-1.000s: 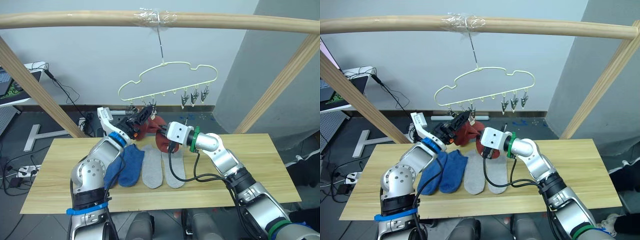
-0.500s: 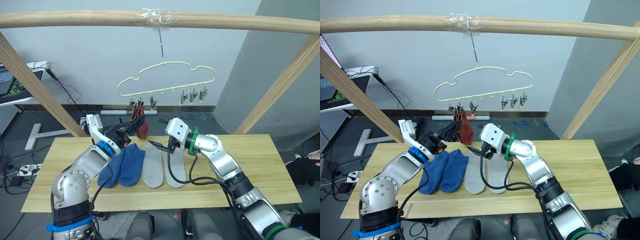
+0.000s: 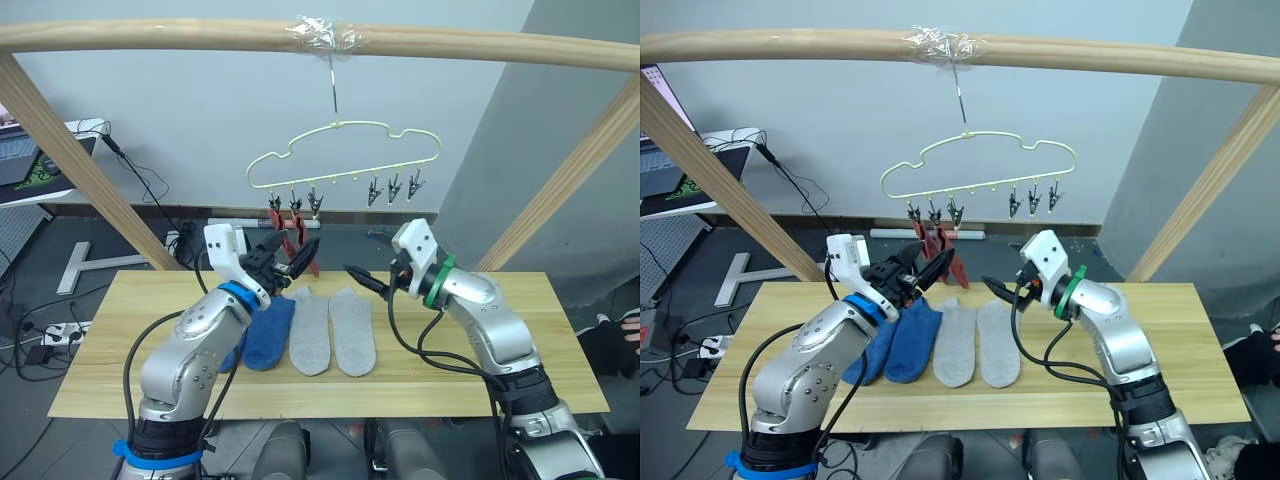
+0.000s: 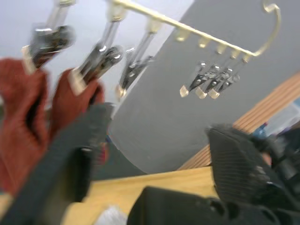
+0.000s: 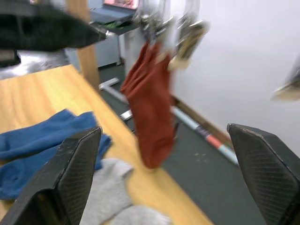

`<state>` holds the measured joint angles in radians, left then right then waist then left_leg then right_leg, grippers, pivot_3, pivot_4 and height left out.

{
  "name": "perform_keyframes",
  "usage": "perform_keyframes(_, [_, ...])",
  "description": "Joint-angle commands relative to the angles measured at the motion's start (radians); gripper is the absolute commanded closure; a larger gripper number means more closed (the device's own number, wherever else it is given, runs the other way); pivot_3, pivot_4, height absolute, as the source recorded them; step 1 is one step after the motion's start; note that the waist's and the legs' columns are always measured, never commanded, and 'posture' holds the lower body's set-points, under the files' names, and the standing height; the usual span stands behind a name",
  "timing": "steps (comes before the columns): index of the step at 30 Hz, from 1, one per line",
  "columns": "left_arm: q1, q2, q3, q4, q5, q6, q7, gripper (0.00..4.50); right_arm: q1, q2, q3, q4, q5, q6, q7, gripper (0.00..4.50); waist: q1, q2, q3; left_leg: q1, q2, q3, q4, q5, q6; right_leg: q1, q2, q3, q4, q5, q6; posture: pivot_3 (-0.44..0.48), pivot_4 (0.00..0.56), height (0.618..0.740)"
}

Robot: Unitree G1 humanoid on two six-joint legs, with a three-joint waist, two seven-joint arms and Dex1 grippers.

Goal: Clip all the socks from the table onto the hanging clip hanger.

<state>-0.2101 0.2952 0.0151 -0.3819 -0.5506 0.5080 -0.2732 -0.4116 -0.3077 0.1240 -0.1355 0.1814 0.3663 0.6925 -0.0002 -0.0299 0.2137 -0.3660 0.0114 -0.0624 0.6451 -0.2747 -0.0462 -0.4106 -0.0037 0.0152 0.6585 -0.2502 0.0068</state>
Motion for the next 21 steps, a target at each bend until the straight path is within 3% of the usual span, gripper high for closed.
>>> perform_keyframes(1, [-0.036,-0.036,-0.027,0.038,0.086,-0.088,0.011,2.18,-0.005,-0.022,-0.076,-0.112,0.089,0.03,0.013,0.0,0.0,0.0,0.0,0.0,0.0,0.001,0.0,0.0,0.0,0.0,0.0,0.0,0.0,0.0,0.001,0.043,0.173,0.74])
perform_keyframes(3, [-0.064,-0.057,-0.049,0.089,0.151,-0.124,0.03,2.81,0.003,-0.039,-0.096,-0.161,0.126,0.061,0.017,0.0,0.0,0.0,0.0,0.0,0.0,0.003,0.0,0.0,0.0,0.0,0.0,0.0,0.0,0.0,0.001,0.031,0.171,0.74])
perform_keyframes(21, [-0.212,-0.175,-0.044,0.422,0.323,-0.317,0.038,2.81,-0.038,-0.06,-0.1,-0.261,0.224,0.182,-0.039,0.0,-0.006,0.0,0.0,0.0,-0.001,0.006,0.001,0.0,0.001,0.0,0.001,0.0,0.0,0.0,0.0,-0.033,0.168,0.74])
